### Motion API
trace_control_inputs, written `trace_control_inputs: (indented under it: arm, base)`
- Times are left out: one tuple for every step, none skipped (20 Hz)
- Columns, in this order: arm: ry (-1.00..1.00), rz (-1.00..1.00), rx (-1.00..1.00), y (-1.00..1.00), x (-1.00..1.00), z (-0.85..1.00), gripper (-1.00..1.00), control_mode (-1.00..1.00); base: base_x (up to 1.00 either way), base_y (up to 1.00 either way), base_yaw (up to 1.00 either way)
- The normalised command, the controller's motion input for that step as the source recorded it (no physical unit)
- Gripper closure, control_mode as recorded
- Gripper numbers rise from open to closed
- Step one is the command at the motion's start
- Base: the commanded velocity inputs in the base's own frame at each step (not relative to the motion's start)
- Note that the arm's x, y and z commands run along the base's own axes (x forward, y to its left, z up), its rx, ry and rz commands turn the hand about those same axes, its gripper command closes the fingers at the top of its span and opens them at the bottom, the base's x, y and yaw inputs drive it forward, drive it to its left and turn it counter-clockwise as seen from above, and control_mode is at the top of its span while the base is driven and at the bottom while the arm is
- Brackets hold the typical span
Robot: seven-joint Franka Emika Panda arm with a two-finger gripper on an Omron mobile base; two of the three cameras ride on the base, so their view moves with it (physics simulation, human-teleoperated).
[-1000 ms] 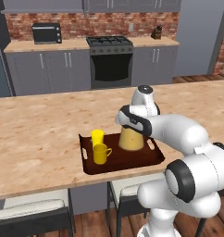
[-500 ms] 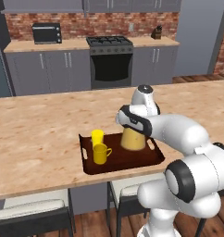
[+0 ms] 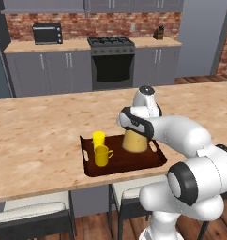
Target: There is a tray on the dining counter. Grab the cup, mug, and pitcher and place them on the tray. The pitcher may be placed next to the tray if it cannot fit the tray.
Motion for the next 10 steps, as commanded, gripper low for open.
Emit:
trace_control_inputs:
  arm:
    - [-0.08, 0.0, -0.1, 0.18, -0.23, -0.22, -1.0, -1.0]
    - [-0.07, 0.0, -0.06, 0.06, -0.22, -0.22, -1.0, -1.0]
    - [-0.05, 0.0, -0.05, 0.05, -0.22, -0.24, -1.0, -1.0]
    - [-0.04, 0.0, -0.05, 0.07, -0.23, -0.27, -1.0, -1.0]
    - [-0.05, 0.0, -0.05, 0.08, -0.28, -0.28, -1.0, -1.0]
    - [-0.05, 0.0, -0.06, 0.1, -0.29, -0.29, -1.0, -1.0]
    - [-0.04, 0.0, -0.06, 0.1, -0.22, -0.29, -1.0, -1.0]
    - [-0.04, 0.0, -0.07, 0.08, -0.15, -0.3, -1.0, -1.0]
    - [-0.03, 0.0, -0.04, 0.0, -0.11, -0.21, -1.0, -1.0]
    - [-0.04, 0.0, 0.0, 0.0, -0.06, -0.12, -1.0, -1.0]
  base:
    - [0.0, 0.0, 0.0]
    - [0.0, 0.0, 0.0]
    - [0.0, 0.0, 0.0]
    - [0.0, 0.0, 0.0]
    - [0.0, 0.0, 0.0]
    - [0.0, 0.0, 0.0]
    - [0.0, 0.0, 0.0]
    - [0.0, 0.0, 0.0]
    - [0.0, 0.0, 0.0]
    - [0.0, 0.0, 0.0]
